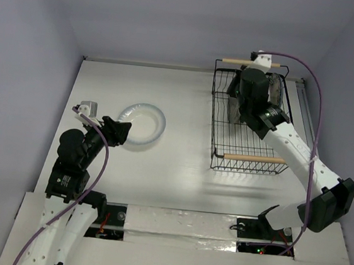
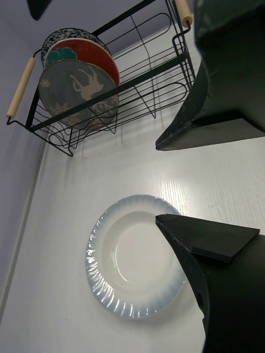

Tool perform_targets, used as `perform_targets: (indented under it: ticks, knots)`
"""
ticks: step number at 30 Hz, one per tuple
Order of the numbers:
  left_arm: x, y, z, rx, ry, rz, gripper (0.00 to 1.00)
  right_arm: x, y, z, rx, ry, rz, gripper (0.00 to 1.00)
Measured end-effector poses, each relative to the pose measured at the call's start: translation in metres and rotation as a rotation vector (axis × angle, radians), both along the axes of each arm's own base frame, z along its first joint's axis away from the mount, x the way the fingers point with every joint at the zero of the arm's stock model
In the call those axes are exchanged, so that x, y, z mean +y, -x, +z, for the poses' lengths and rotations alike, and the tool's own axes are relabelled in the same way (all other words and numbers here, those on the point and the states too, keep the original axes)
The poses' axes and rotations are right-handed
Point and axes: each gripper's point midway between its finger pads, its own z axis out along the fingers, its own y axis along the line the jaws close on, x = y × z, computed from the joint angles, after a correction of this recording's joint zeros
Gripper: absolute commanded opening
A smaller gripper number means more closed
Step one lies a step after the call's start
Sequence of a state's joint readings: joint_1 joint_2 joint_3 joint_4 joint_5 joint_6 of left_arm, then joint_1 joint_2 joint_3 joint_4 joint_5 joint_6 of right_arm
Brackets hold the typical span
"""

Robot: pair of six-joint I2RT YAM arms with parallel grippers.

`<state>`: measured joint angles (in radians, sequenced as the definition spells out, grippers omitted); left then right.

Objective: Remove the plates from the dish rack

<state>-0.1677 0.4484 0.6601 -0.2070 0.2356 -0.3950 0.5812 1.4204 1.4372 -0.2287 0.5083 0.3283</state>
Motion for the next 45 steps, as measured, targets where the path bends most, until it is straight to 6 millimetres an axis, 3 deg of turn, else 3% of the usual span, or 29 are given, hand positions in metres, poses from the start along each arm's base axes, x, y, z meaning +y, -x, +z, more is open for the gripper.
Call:
perform_targets:
  ticks: [5,6,7,10,18,26,39,42,45]
  knots:
    - [0.0,0.0,0.0,0.002,0.0,-0.003,0.47,-0.048,-0.004,-0.068,0.155,0.1,-0.102,0.0]
    - [-0.001,0.0,0.0,0.002,0.0,-0.004,0.47,-0.054,-0.003,-0.082,0.19,0.119,-0.111,0.05]
    - [-0.001,0.0,-0.001,0.004,0.0,-0.006,0.47,-0.059,-0.002,-0.092,0.216,0.133,-0.121,0.17]
    - [-0.001,-0.001,-0.002,0.008,0.0,-0.008,0.47,-0.069,-0.001,-0.109,0.26,0.154,-0.131,0.38]
    - [-0.001,-0.001,-0.002,0.009,0.0,-0.008,0.47,-0.08,-0.011,-0.113,0.263,0.137,-0.139,0.4]
    - [0.0,-0.001,-0.002,0.009,0.0,-0.001,0.47,-0.08,-0.027,-0.146,0.327,0.139,-0.118,0.37]
    - [0.0,-0.002,-0.002,0.009,-0.001,0.0,0.47,-0.088,-0.041,-0.169,0.371,0.191,-0.176,0.41]
    - [0.0,-0.002,-0.002,0.009,-0.001,0.0,0.47,-0.09,-0.048,-0.172,0.385,0.208,-0.191,0.39]
    - [0.0,-0.002,-0.002,0.009,-0.001,0.0,0.47,-0.094,-0.055,-0.171,0.389,0.232,-0.218,0.27]
